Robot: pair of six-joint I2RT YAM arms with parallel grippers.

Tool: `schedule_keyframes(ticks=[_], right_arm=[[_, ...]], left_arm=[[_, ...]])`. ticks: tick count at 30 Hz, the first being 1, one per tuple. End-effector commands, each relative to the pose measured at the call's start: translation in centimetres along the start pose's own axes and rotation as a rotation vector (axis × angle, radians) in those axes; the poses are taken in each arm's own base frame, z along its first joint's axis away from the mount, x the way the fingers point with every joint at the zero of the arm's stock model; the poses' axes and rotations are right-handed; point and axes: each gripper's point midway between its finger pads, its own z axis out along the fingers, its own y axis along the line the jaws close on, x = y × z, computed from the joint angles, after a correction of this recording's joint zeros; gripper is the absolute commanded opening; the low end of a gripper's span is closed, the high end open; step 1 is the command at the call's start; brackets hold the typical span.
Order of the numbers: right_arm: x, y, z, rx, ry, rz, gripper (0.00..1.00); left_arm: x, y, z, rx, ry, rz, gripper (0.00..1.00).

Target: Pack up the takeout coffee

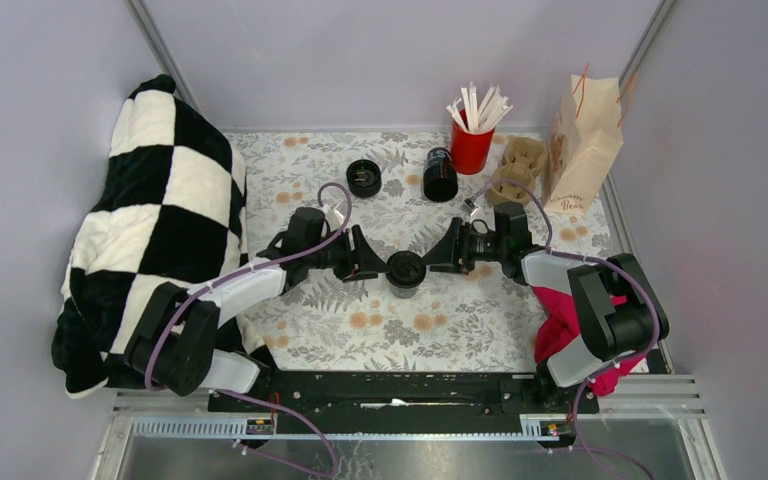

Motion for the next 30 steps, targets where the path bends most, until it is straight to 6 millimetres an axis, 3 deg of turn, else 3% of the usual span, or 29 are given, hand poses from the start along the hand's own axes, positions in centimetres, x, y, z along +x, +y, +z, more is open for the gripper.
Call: schedule_keyframes(ticks=[1,13,22,27,30], right_arm=[[-0.9,1.6,0.4,-0.057,0.004,-0.049,0.67],[-0.1,2.2,1.6,-0.063,0.036,-0.066,0.54],[0.5,1.8,2.2,-0.044,0.052,-0.065,0.49],[0.2,2.1,2.1,-0.029,0.043,-0.078,0.54],[-0.2,2.5,2.1,-0.028,0.033,-0.084,0.56]], left_arm=[[-1.1,-1.6,0.9,0.044,-0.023,0.058,0.52],[-0.7,-1.1,1.4,0.024,-0.019,0.056,0.42],[-0.8,-0.6,2.0,-0.003,-0.029,0.053,0.38],[-1.1,-0.6,1.8,-0.019,-0.035,0.075,0.40],[-1.8,-1.2,1.4,-0.031,-0.053,0.105,0.48]])
